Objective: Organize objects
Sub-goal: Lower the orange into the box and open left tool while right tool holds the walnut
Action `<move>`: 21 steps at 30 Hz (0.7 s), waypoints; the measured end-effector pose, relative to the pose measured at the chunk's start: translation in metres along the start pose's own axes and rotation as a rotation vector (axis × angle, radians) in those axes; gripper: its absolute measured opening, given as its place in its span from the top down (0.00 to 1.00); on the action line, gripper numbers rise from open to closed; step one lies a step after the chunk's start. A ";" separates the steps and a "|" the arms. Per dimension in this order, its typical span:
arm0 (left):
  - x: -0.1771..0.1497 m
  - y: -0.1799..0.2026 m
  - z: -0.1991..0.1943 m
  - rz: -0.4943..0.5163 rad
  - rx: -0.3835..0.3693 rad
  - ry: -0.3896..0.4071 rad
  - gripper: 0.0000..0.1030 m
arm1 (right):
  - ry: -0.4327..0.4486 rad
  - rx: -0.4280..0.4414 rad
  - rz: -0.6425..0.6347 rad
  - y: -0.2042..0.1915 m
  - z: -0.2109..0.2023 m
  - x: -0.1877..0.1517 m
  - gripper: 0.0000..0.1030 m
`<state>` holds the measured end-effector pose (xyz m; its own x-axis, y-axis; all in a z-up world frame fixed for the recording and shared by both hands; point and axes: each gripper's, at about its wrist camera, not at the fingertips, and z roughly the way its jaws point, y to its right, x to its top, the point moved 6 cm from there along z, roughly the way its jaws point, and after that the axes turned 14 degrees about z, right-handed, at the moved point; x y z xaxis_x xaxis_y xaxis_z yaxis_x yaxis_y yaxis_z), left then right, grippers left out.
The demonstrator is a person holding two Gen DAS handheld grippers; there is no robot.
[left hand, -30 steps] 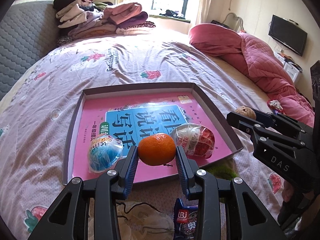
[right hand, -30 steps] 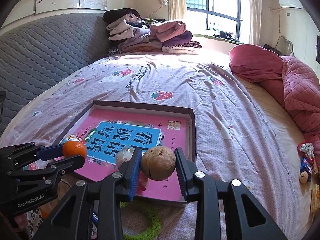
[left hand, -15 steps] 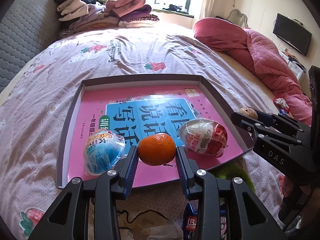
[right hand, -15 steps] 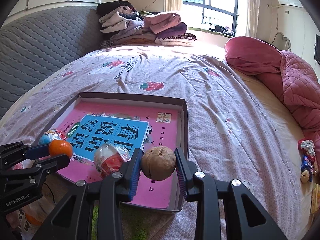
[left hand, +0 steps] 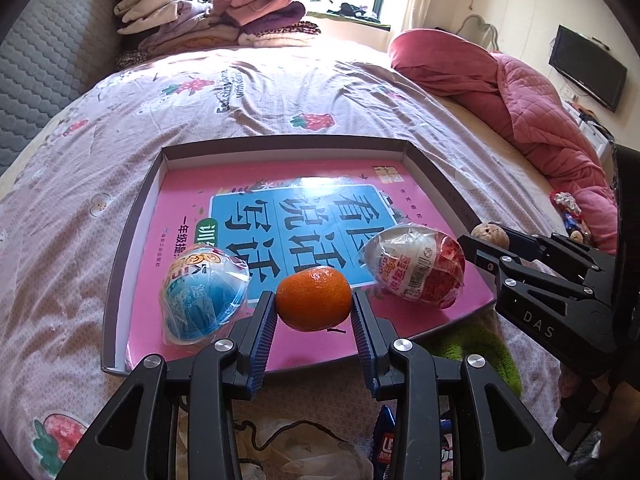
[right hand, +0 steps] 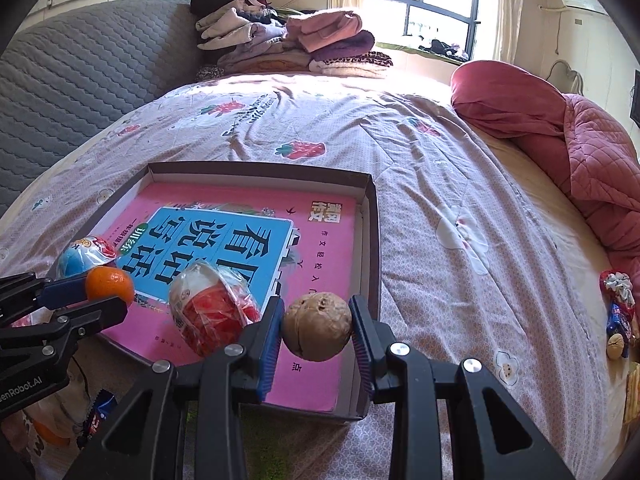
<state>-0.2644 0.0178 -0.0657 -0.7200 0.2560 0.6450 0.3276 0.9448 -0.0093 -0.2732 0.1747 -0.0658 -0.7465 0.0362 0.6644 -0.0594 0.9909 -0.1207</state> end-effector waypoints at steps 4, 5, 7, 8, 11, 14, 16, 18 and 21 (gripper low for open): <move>-0.002 0.001 0.002 0.001 -0.004 -0.007 0.62 | -0.016 0.004 -0.010 -0.002 0.005 -0.005 0.67; -0.002 0.000 0.002 -0.001 -0.005 -0.009 0.62 | -0.019 0.003 -0.013 -0.003 0.006 -0.005 0.67; -0.002 0.001 0.003 0.000 -0.004 -0.010 0.62 | -0.026 0.004 -0.017 -0.004 0.008 -0.007 0.67; -0.002 0.000 0.003 0.000 -0.004 -0.010 0.62 | -0.029 0.004 -0.018 -0.004 0.009 -0.008 0.67; -0.003 0.001 0.004 0.000 -0.008 -0.013 0.62 | -0.042 0.006 -0.020 -0.005 0.013 -0.011 0.67; -0.004 0.002 0.005 0.000 -0.011 -0.018 0.62 | -0.054 0.009 -0.021 -0.005 0.016 -0.013 0.67; -0.004 0.002 0.006 -0.001 -0.014 -0.020 0.62 | -0.056 0.010 -0.017 -0.004 0.017 -0.014 0.67; -0.004 0.003 0.006 0.000 -0.017 -0.022 0.62 | -0.055 0.009 -0.019 -0.004 0.018 -0.014 0.67; -0.005 0.002 0.007 0.000 -0.019 -0.024 0.62 | -0.054 0.010 -0.019 -0.004 0.018 -0.014 0.67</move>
<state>-0.2646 0.0203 -0.0745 -0.7345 0.2613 0.6263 0.3389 0.9408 0.0049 -0.2739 0.1678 -0.0880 -0.7797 0.0102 0.6261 -0.0800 0.9900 -0.1158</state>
